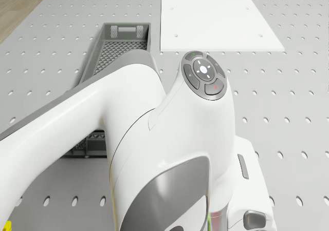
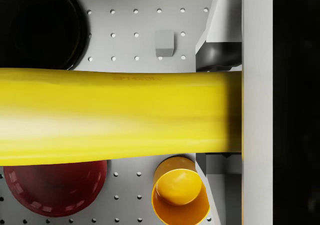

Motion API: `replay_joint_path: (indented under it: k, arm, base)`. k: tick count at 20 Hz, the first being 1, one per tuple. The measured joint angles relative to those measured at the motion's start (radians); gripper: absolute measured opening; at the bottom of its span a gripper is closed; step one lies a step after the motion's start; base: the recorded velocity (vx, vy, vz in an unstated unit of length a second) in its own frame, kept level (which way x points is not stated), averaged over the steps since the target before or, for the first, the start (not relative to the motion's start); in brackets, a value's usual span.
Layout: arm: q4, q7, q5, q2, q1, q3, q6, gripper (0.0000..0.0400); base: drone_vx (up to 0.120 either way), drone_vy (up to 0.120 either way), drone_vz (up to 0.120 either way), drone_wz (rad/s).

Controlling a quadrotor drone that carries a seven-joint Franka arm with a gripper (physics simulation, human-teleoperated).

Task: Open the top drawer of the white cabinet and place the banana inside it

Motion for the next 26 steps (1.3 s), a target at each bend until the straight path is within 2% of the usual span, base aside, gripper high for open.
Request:
replay_joint_path:
  k: [26]
  arm:
    - [0.000, -0.001, -0.005, -0.012, 0.002, 0.000, 0.011, 0.0200]
  base:
    - [-0.120, 0.000, 0.120, 0.000]
